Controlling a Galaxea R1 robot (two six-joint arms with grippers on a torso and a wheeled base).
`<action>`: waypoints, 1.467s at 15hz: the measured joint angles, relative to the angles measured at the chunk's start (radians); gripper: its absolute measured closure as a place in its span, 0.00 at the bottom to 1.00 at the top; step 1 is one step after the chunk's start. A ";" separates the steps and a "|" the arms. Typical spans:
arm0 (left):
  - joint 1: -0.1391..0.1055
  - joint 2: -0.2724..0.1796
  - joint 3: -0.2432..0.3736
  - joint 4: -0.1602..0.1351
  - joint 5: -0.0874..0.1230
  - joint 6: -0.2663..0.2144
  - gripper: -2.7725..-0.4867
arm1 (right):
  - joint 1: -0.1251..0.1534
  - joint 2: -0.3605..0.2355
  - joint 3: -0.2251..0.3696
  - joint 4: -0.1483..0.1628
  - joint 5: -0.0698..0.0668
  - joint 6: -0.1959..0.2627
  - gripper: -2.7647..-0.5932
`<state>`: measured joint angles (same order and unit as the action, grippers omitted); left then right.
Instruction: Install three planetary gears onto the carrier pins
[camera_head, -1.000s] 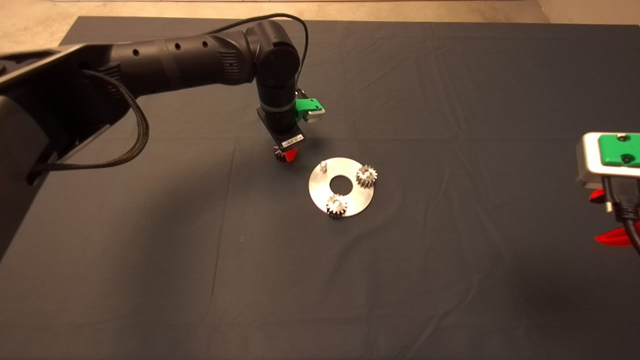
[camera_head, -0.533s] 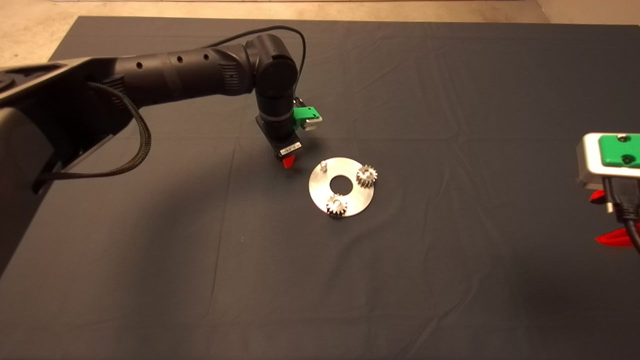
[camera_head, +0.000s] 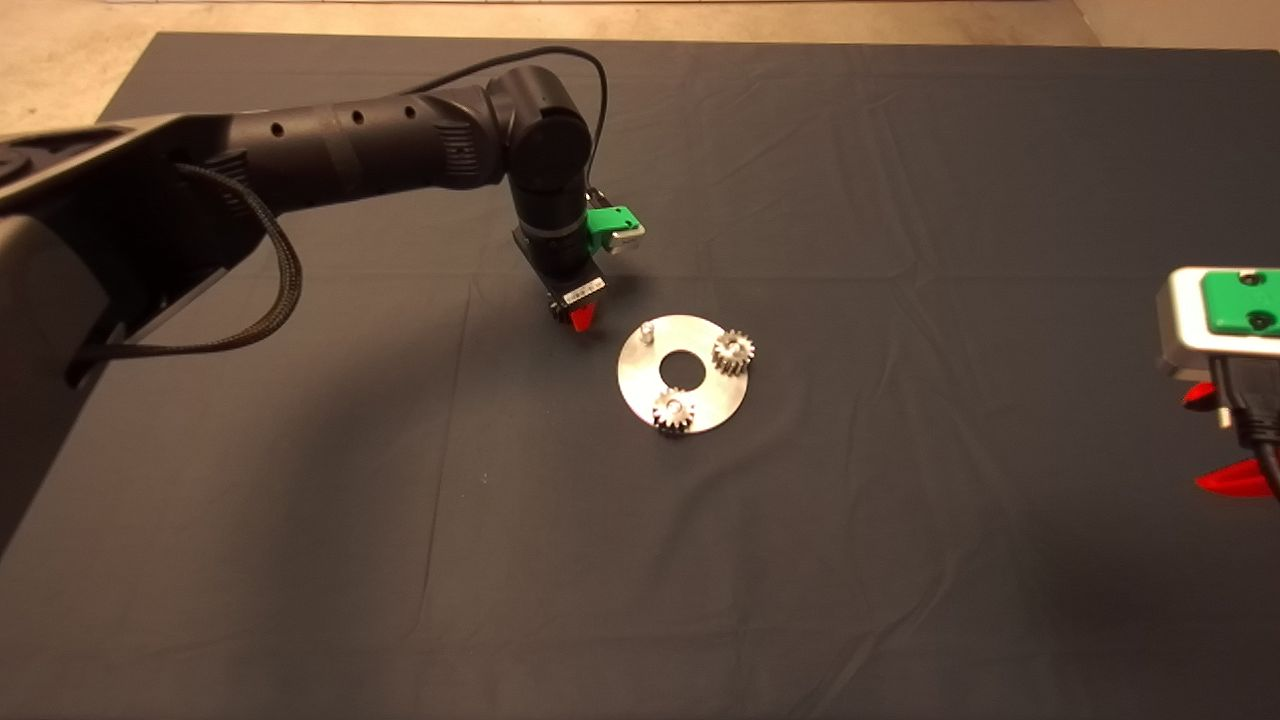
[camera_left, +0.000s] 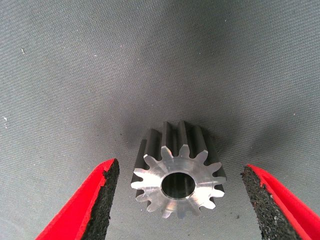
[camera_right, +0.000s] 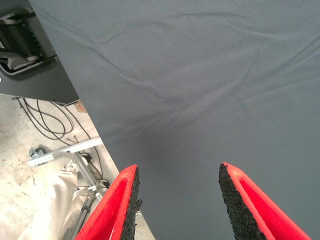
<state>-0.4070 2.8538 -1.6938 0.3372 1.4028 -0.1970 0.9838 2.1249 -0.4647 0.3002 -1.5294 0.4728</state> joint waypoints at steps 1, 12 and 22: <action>0.000 0.000 0.000 0.000 0.000 0.000 0.45 | 0.000 0.000 0.000 0.000 0.000 0.000 0.74; 0.000 0.000 0.000 0.001 0.000 0.001 0.68 | 0.003 0.000 0.000 0.000 0.000 -0.005 0.74; 0.000 -0.001 0.000 0.004 0.000 -0.001 0.79 | 0.003 0.000 0.000 0.002 0.000 -0.010 0.74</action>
<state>-0.4074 2.8528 -1.6938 0.3415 1.4028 -0.1977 0.9870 2.1253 -0.4647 0.3019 -1.5294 0.4630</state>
